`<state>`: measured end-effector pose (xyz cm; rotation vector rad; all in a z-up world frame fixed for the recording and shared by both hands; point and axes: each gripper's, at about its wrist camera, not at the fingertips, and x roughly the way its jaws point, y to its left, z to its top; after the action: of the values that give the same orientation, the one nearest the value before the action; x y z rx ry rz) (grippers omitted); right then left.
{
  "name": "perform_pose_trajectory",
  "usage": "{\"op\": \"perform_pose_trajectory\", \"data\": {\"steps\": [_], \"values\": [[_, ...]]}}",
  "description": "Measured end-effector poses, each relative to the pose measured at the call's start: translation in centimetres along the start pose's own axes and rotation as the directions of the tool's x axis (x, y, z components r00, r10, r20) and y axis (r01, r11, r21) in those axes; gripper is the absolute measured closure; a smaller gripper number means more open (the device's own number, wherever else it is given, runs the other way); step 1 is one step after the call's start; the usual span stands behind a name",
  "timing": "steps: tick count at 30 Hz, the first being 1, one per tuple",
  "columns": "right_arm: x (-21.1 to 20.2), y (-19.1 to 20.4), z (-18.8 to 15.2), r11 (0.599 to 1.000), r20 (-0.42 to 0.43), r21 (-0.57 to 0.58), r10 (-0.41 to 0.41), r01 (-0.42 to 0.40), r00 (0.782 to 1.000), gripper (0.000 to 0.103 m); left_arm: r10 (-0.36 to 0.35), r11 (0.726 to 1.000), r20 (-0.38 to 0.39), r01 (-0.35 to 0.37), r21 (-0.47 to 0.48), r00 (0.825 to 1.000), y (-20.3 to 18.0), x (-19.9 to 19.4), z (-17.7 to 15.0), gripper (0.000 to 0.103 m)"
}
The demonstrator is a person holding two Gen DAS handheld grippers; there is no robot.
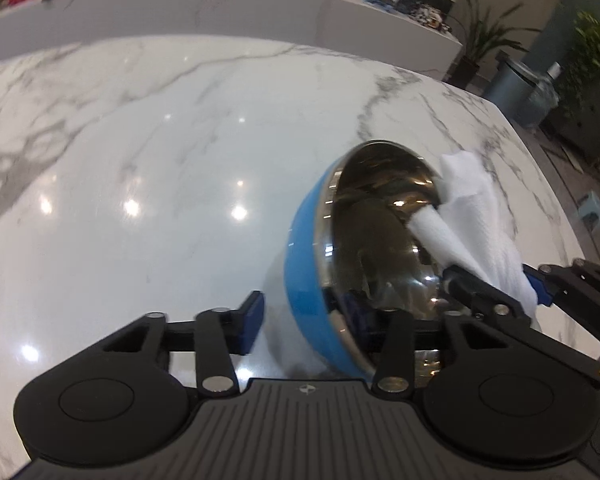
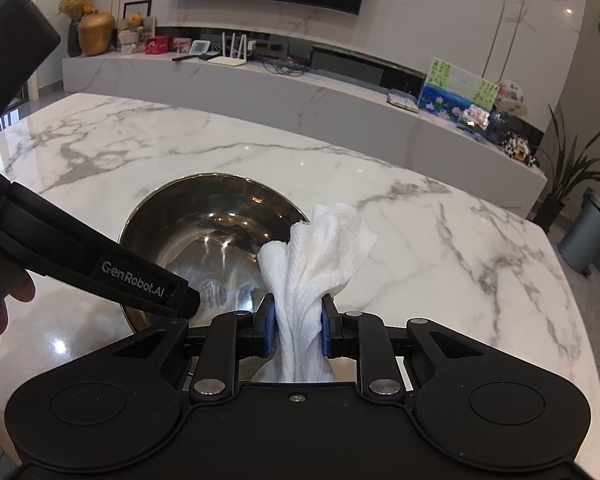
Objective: Clean bowl
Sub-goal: 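Grip the bowl rim with the left gripper and tilt it toward the right gripper, then wipe the bowl interior with the cloth in the right gripper while the left gripper holds the bowl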
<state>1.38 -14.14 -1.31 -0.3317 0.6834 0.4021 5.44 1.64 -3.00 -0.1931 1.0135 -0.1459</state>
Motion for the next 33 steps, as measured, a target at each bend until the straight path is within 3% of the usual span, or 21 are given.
{"op": "perform_pose_trajectory", "data": {"steps": [9,16,25,31,33], "values": [[0.9,0.0,-1.2,0.999,-0.065,0.029,0.040,-0.038,0.997,0.084,-0.012,0.999,0.003,0.011,0.033,1.000,-0.9,-0.2,0.2,0.080],[1.6,0.1,-1.8,0.987,-0.117,0.101,0.139,-0.127,0.983,0.084,-0.024,0.999,-0.016,0.024,0.023,1.000,-0.7,-0.1,0.1,0.081],[1.5,-0.4,-1.6,0.909,-0.123,0.279,0.353,-0.309,0.927,0.083,-0.020,0.999,-0.022,0.021,0.026,1.000,-0.8,-0.1,0.2,0.082],[0.9,0.7,-1.1,0.953,-0.160,0.192,0.267,-0.235,0.950,0.084,-0.021,0.999,-0.029,0.022,0.030,0.999,-0.7,0.0,0.2,0.083],[0.4,1.1,-0.9,0.976,-0.163,0.127,0.198,-0.178,0.967,0.084,-0.017,0.999,-0.030,0.018,0.039,0.999,-0.8,0.0,0.2,0.084]]}}
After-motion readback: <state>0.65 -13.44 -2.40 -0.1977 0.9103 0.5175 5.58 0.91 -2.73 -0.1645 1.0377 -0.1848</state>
